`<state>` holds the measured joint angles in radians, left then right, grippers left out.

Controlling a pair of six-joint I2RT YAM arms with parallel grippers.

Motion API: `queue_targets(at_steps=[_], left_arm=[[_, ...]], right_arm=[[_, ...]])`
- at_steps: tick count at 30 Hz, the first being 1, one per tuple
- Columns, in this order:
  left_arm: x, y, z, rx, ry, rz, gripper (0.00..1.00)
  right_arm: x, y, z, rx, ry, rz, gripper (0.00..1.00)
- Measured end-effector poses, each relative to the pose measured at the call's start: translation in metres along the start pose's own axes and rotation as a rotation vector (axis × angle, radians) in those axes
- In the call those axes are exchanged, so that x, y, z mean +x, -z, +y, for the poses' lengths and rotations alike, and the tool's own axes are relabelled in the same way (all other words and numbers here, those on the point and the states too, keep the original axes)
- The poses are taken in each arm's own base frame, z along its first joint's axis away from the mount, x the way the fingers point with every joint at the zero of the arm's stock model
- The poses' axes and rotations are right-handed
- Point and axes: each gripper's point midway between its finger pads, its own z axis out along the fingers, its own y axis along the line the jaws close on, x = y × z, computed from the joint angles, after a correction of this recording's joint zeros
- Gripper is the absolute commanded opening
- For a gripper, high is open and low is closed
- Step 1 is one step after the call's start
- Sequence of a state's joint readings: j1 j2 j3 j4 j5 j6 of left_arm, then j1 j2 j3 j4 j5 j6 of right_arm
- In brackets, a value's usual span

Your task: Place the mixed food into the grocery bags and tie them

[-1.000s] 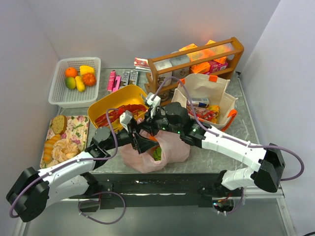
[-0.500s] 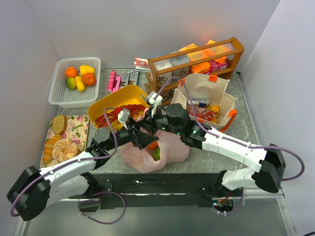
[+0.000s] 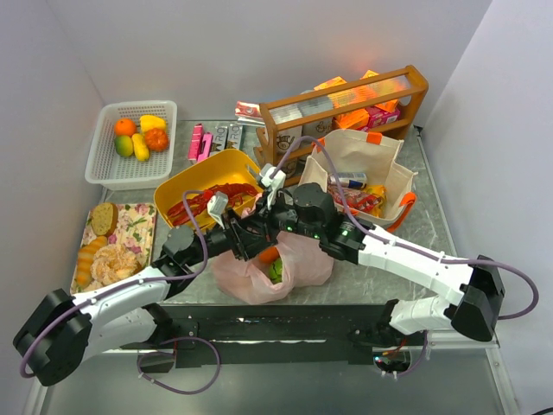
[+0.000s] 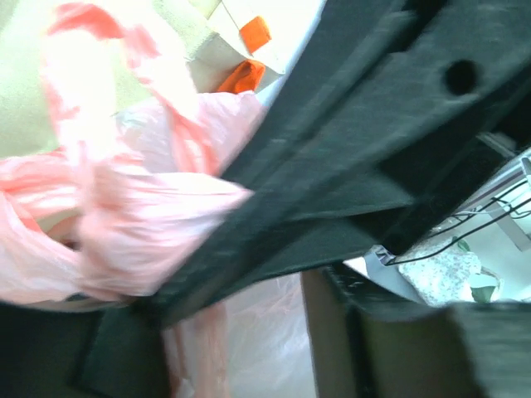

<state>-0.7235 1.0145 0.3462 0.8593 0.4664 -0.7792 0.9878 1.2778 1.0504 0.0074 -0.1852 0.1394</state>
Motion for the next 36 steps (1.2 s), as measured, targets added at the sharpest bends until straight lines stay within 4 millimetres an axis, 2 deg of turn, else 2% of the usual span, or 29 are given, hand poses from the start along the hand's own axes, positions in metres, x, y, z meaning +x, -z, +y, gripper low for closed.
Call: queue_targets(at_steps=[4, 6, 7, 9, 12, 13, 16, 18, 24, 27, 29, 33, 36], left_arm=[[0.003, 0.000, 0.003, 0.002, 0.000, 0.005, 0.25], [0.006, 0.000, 0.005, -0.001, -0.002, 0.008, 0.17], [0.007, 0.001, 0.006, -0.001, 0.001, 0.008, 0.10], [0.009, 0.001, 0.006, 0.000, 0.002, 0.007, 0.04], [0.010, 0.002, 0.006, 0.005, -0.002, 0.011, 0.01], [0.010, 0.002, 0.005, 0.007, -0.005, 0.011, 0.01], [0.012, 0.002, 0.003, 0.022, -0.008, 0.025, 0.01], [0.015, 0.003, 0.001, 0.029, -0.011, 0.034, 0.01], [0.014, 0.003, 0.004, 0.018, -0.027, 0.031, 0.01], [0.015, 0.004, 0.004, 0.014, -0.034, 0.035, 0.01], [0.014, 0.004, 0.004, 0.017, -0.048, 0.034, 0.01], [0.014, 0.006, 0.003, 0.017, -0.072, 0.040, 0.01], [0.017, 0.008, 0.003, 0.020, -0.091, 0.057, 0.01]], right_arm=[[0.001, 0.006, 0.003, -0.014, 0.011, 0.011, 0.08], [0.003, 0.008, 0.005, -0.025, 0.018, 0.022, 0.10], [0.003, 0.009, 0.005, -0.026, 0.020, 0.023, 0.13], [0.003, 0.010, 0.007, -0.034, 0.024, 0.027, 0.19], [0.002, 0.012, 0.006, -0.032, 0.034, 0.024, 0.35], [0.002, 0.013, 0.004, -0.029, 0.037, 0.024, 0.48], [0.001, 0.017, -0.003, 0.000, 0.051, 0.031, 0.66], [-0.001, 0.024, -0.005, 0.012, 0.056, 0.034, 0.70], [-0.026, 0.059, 0.018, -0.070, 0.066, -0.018, 0.73], [-0.042, 0.075, 0.016, -0.068, 0.052, -0.063, 0.69], [-0.049, 0.081, 0.008, -0.051, 0.027, -0.083, 0.65], [-0.050, 0.084, -0.018, 0.016, -0.054, -0.082, 0.52], [-0.043, 0.081, -0.037, 0.068, -0.115, -0.057, 0.50]])
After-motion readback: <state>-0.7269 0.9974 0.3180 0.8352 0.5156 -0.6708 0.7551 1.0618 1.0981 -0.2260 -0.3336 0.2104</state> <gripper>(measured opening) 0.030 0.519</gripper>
